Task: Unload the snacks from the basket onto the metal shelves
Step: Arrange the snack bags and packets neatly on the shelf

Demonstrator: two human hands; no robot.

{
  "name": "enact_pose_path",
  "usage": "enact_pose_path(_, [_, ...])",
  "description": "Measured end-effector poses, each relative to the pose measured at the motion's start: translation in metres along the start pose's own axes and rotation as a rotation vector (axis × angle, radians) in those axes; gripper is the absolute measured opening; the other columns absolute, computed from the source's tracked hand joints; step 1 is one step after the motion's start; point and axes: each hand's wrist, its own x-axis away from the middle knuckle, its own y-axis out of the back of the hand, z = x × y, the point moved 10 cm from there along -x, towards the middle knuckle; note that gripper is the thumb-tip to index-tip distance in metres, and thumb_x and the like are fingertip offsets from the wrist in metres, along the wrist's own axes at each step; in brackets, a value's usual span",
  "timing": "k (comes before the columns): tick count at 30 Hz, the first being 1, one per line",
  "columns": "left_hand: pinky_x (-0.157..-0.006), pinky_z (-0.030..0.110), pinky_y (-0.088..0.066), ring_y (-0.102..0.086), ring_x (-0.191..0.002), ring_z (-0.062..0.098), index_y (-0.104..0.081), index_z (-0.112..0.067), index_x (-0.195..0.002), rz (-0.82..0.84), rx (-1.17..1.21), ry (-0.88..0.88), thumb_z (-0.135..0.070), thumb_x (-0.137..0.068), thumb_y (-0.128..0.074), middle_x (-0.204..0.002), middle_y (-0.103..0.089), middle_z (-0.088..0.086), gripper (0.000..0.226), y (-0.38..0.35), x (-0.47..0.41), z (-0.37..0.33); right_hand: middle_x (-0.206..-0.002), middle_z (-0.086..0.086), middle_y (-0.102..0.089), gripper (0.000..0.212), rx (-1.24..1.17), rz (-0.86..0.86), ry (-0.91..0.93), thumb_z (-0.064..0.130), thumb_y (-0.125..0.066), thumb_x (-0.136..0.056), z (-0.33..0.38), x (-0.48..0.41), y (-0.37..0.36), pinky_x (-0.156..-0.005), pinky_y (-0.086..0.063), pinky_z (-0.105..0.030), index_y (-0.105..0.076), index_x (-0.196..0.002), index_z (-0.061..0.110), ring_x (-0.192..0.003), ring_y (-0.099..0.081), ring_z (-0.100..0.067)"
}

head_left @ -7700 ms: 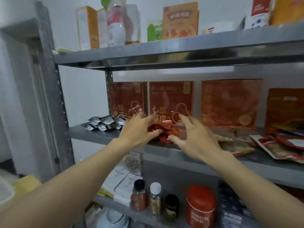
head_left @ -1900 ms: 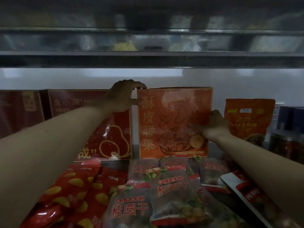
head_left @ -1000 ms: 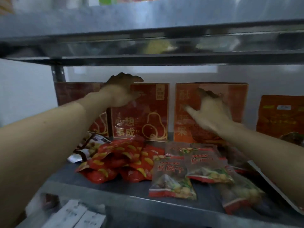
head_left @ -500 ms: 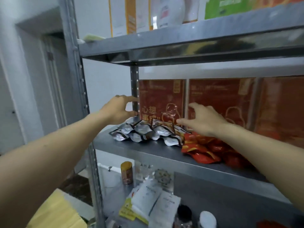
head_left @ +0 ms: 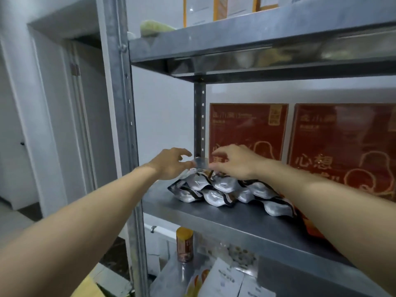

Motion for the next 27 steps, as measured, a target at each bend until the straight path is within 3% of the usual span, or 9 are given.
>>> enact_pose_path(3, [-0.100,0.031,-0.038,-0.053,-0.125,0.027,-0.049,-0.024,-0.140,0.060,0.029,0.037,-0.056,-0.092,-0.052,-0.138,-0.056,0.011,0.057,-0.021,-0.021,0.010,-0.147,-0.004,-0.048,0.058,0.056,0.139,-0.017,0.051,-0.054,-0.095,-0.006,-0.026,-0.029,-0.109,-0.036,-0.035,-0.049,-0.143,0.019,-0.132,-0.047,-0.024])
enact_pose_path(6, [-0.103,0.032,-0.037,-0.050,-0.128,0.028,-0.044,-0.025,-0.144,0.133,0.082,0.069,-0.060,-0.090,-0.052,-0.143,-0.052,0.009,0.065,-0.041,-0.034,0.018,-0.134,0.000,-0.059,0.045,0.052,0.252,-0.072,0.049,-0.050,-0.097,-0.016,-0.033,-0.050,-0.101,-0.041,-0.032,-0.062,-0.130,0.021,-0.118,-0.054,-0.020])
enact_pose_path(11, [-0.100,0.027,-0.032,-0.046,-0.131,0.022,-0.046,-0.020,-0.143,0.176,0.222,0.017,-0.059,-0.090,-0.056,-0.146,-0.048,0.001,0.067,-0.055,-0.048,0.028,-0.122,0.006,-0.064,0.034,0.072,0.257,-0.176,0.045,-0.054,-0.096,-0.032,-0.027,-0.052,-0.103,-0.042,-0.032,-0.068,-0.120,0.026,-0.115,-0.057,-0.017])
enact_pose_path(14, [-0.089,0.023,-0.032,-0.050,-0.112,0.015,-0.055,-0.021,-0.132,0.178,0.304,-0.045,-0.057,-0.090,-0.056,-0.123,-0.054,-0.007,0.055,-0.058,-0.047,0.026,-0.124,0.008,-0.062,0.036,0.116,0.284,-0.280,0.047,-0.055,-0.095,-0.039,-0.013,-0.052,-0.103,-0.041,-0.030,-0.067,-0.121,0.025,-0.114,-0.056,-0.013])
enact_pose_path(18, [-0.098,0.027,-0.040,-0.056,-0.115,0.018,-0.055,-0.029,-0.131,0.198,0.402,-0.117,-0.055,-0.089,-0.060,-0.125,-0.061,-0.004,0.049,-0.060,-0.045,0.018,-0.125,0.008,-0.059,0.039,0.158,0.295,-0.386,0.051,-0.052,-0.095,-0.040,0.002,-0.051,-0.099,-0.038,-0.026,-0.065,-0.123,0.026,-0.115,-0.053,-0.013])
enact_pose_path(22, [-0.090,0.028,-0.040,-0.054,-0.106,0.022,-0.053,-0.017,-0.132,0.255,0.434,0.018,-0.065,-0.077,-0.067,-0.121,-0.058,0.005,0.074,-0.061,-0.038,0.025,-0.111,0.008,-0.063,0.031,0.182,0.302,-0.442,0.049,-0.058,-0.092,-0.036,0.006,-0.049,-0.097,-0.043,-0.030,-0.069,-0.111,0.027,-0.105,-0.057,-0.014])
enact_pose_path(24, [-0.089,0.029,-0.039,-0.053,-0.111,0.024,-0.052,-0.011,-0.132,0.303,0.441,0.101,-0.068,-0.069,-0.071,-0.124,-0.056,0.005,0.087,-0.065,-0.033,0.031,-0.103,0.002,-0.067,0.030,0.189,0.261,-0.456,0.044,-0.059,-0.092,-0.033,0.003,-0.044,-0.093,-0.049,-0.034,-0.071,-0.104,0.020,-0.098,-0.062,-0.018])
enact_pose_path(27, [-0.106,0.035,-0.036,-0.048,-0.125,0.028,-0.059,-0.016,-0.121,0.325,0.427,0.144,-0.076,-0.053,-0.075,-0.135,-0.055,0.008,0.093,-0.069,-0.035,0.038,-0.087,-0.004,-0.066,0.027,0.154,0.141,-0.463,0.034,-0.052,-0.095,-0.025,-0.008,-0.035,-0.077,-0.049,-0.032,-0.065,-0.082,0.015,-0.082,-0.061,-0.020])
